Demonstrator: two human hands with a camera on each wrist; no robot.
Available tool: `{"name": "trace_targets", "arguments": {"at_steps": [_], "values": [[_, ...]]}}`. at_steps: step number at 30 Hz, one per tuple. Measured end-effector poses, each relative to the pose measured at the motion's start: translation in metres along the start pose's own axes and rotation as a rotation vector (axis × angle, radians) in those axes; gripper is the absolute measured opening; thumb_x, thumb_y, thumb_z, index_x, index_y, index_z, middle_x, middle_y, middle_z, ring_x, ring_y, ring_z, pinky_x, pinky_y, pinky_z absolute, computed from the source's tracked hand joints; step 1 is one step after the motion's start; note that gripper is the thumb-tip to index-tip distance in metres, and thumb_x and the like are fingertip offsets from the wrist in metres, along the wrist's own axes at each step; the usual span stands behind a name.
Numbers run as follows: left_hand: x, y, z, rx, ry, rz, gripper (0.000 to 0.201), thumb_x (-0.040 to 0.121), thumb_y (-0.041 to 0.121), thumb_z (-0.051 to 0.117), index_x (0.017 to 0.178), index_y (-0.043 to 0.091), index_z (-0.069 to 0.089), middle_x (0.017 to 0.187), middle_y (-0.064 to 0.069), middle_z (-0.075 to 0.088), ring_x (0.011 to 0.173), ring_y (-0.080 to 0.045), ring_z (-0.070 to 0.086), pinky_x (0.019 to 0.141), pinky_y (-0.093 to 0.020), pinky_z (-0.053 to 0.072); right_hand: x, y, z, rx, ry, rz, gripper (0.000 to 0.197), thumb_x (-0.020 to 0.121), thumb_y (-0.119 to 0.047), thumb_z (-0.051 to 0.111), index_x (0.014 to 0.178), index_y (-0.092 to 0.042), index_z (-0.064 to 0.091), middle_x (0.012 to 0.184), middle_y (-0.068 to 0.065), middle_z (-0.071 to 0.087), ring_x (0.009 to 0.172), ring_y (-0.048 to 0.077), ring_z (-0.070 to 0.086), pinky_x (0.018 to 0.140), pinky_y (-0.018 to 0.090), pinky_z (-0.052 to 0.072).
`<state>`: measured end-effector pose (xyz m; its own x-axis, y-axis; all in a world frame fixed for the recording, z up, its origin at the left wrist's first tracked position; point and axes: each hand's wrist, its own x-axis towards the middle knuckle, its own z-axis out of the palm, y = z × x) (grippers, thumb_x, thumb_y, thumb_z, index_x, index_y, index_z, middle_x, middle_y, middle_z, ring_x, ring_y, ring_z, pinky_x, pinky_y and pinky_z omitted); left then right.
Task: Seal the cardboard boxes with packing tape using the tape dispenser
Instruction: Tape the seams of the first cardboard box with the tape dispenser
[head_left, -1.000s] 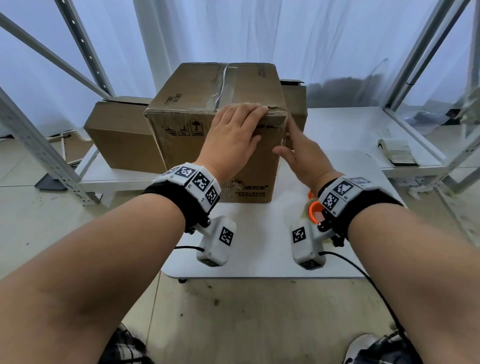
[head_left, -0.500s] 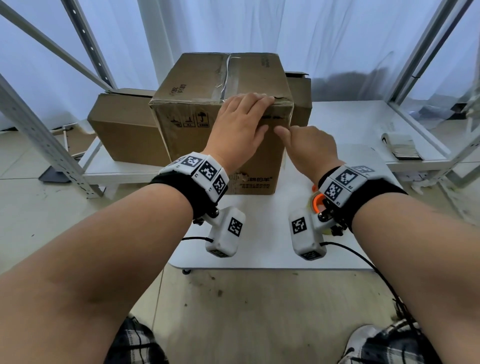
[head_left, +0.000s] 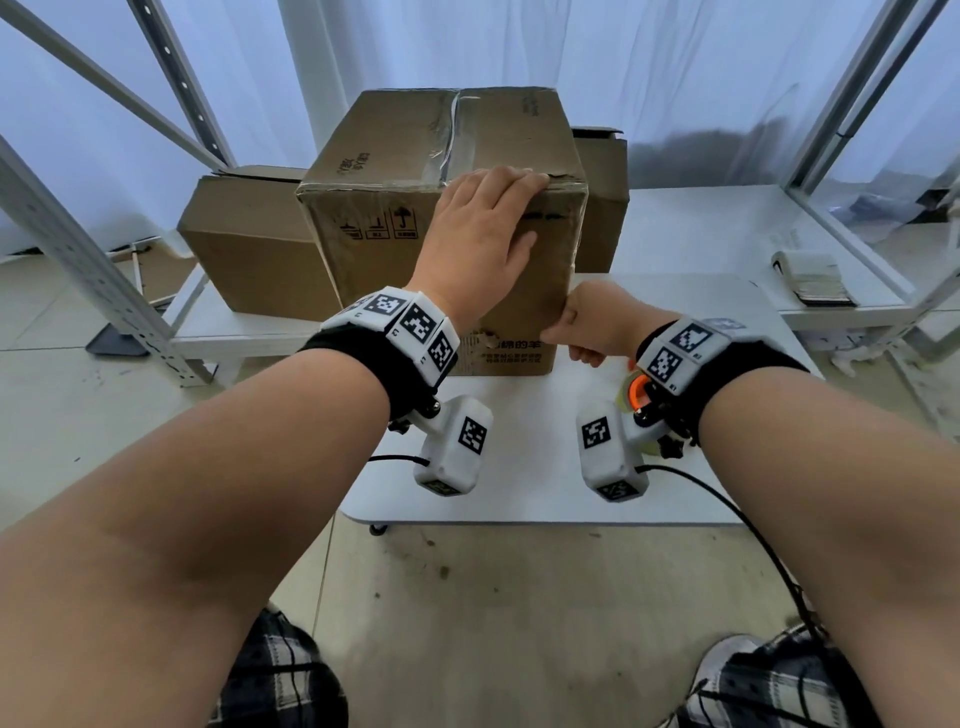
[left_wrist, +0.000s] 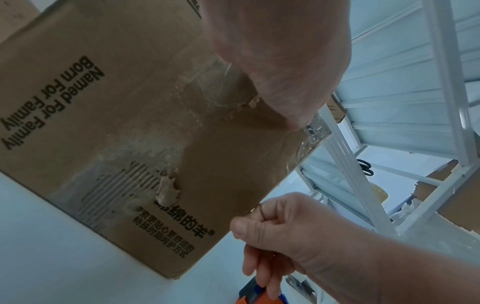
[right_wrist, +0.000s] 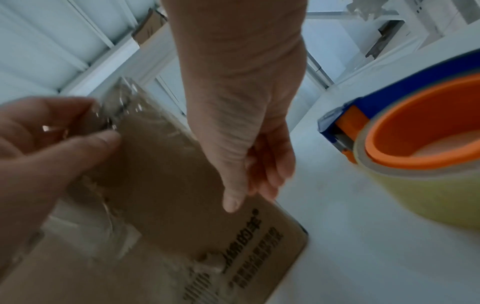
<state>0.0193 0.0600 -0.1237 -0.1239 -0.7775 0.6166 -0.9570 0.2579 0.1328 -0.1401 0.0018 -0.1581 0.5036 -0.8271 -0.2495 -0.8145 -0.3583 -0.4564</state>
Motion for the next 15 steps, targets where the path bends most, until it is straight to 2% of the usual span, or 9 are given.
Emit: {"name": "trace_targets", "arguments": {"at_steps": [2,3,6,8,12,15], "values": [[0.000,0.000,0.000,0.000,0.009,0.003,0.046,0.092,0.027,0.053,0.136,0.015,0.047,0.132,-0.004,0.051,0.124,-0.026,0.043,0.112,-0.036,0.021,-0.003,0.001,-0.006,0.065,-0.053,-0.026,0.021,0.093,-0.015,0.059,0.090,0.005,0.066,0.081,0.017,0.070,0.059,0.017,0.062,0.067,0.029,0.059],[0.000,0.000,0.001,0.000,0.011,0.003,0.046,0.092,0.027,0.053,0.136,0.014,0.047,0.132,-0.004,0.051,0.124,-0.026,0.043,0.112,-0.036,0.021,-0.002,0.002,-0.009,0.044,-0.030,-0.041,0.020,0.093,-0.013,0.059,0.091,0.005,0.067,0.083,0.016,0.070,0.061,0.017,0.062,0.068,0.029,0.058],[0.000,0.000,0.000,0.002,0.003,0.001,0.046,0.092,0.027,0.053,0.136,0.015,0.046,0.132,-0.004,0.050,0.124,-0.026,0.043,0.112,-0.037,0.021,0.001,0.001,-0.021,-0.174,0.222,-0.111,0.027,0.091,-0.025,0.064,0.073,-0.004,0.066,0.067,0.003,0.064,0.059,0.011,0.058,0.073,0.031,0.053],[0.000,0.001,-0.001,0.002,0.001,-0.001,0.046,0.092,0.027,0.053,0.136,0.015,0.046,0.132,-0.004,0.050,0.124,-0.026,0.043,0.112,-0.037,0.021,-0.001,-0.002,-0.031,-0.216,0.337,-0.171,0.033,0.088,-0.033,0.066,0.065,-0.009,0.061,0.060,-0.001,0.059,0.056,0.009,0.054,0.072,0.030,0.048],[0.001,0.000,-0.002,-0.035,0.015,-0.008,0.042,0.094,0.024,0.050,0.135,0.016,0.049,0.131,-0.002,0.053,0.123,-0.025,0.045,0.110,-0.036,0.023,-0.010,-0.008,-0.050,-0.239,0.431,-0.293,0.037,0.085,-0.041,0.066,0.065,-0.011,0.061,0.061,0.000,0.060,0.057,0.014,0.054,0.074,0.033,0.048],[0.003,0.000,-0.003,-0.056,0.021,-0.025,0.038,0.097,0.026,0.048,0.134,0.017,0.052,0.130,-0.001,0.054,0.121,-0.024,0.046,0.108,-0.034,0.024,-0.011,-0.015,-0.057,-0.131,0.572,-0.357,0.037,0.082,-0.043,0.069,0.065,-0.011,0.061,0.060,0.001,0.054,0.056,0.016,0.048,0.063,0.029,0.042]]}}
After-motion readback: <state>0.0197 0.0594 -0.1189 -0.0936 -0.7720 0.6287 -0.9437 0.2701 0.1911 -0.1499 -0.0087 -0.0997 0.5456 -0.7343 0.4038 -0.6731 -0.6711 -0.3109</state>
